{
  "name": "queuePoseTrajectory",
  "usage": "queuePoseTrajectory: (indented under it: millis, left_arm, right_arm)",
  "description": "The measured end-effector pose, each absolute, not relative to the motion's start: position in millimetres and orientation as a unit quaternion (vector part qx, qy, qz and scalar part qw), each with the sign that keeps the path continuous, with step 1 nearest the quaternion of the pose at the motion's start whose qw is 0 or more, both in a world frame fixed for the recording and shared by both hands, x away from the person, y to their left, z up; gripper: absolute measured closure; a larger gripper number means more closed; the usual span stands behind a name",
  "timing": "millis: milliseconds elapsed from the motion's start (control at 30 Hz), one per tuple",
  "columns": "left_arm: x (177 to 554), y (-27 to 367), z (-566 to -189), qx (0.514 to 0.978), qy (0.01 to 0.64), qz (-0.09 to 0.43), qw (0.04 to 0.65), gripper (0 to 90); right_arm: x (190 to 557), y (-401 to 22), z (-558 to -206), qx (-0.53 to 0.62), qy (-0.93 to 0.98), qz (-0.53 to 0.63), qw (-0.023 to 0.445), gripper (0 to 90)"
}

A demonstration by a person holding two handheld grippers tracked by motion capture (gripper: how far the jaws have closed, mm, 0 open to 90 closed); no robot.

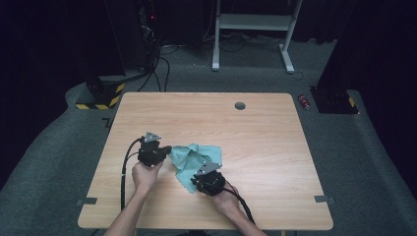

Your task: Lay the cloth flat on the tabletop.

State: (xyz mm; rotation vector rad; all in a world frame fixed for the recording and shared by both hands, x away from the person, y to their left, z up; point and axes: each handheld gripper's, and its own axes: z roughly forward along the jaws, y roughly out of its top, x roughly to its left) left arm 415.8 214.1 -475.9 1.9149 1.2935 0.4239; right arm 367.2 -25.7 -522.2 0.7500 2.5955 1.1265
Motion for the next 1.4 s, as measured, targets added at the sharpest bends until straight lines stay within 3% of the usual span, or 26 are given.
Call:
queuePoseTrajectory:
  millis: [67, 200, 400, 733, 1200, 1300, 1400]
  left_arm:
    - [415.5, 214.7, -475.6, 0.751, 0.509, 0.166, 0.386, 89.4]
    - [414.9, 217.8, -474.2, 0.750, 0.510, 0.166, 0.388, 89.4]
    - [406.9, 220.2, -471.9, 0.752, 0.505, 0.164, 0.390, 89.4]
    - [381.8, 207.6, -483.1, 0.791, 0.470, 0.183, 0.345, 89.3]
    - [355.7, 190.7, -509.8, 0.820, 0.457, 0.162, 0.305, 88.9]
    - [353.4, 190.4, -506.9, 0.817, 0.464, 0.172, 0.296, 81.4]
    - [349.3, 190.4, -500.0, 0.812, 0.462, 0.179, 0.310, 70.4]
  right_arm:
    - [367.3, -30.0, -522.8, 0.255, 0.881, 0.386, 0.101, 89.0]
    - [367.6, -34.2, -523.1, 0.257, 0.880, 0.388, 0.097, 89.9]
    - [368.1, -48.9, -521.5, 0.261, 0.880, 0.384, 0.099, 90.0]
    - [371.1, -99.9, -511.5, 0.297, 0.867, 0.383, 0.120, 90.0]
    - [368.4, -146.9, -516.9, 0.327, 0.855, 0.377, 0.144, 90.0]
    - [367.7, -147.8, -522.5, 0.323, 0.854, 0.380, 0.148, 89.1]
    - [368.8, -147.1, -523.0, 0.323, 0.855, 0.379, 0.146, 81.7]
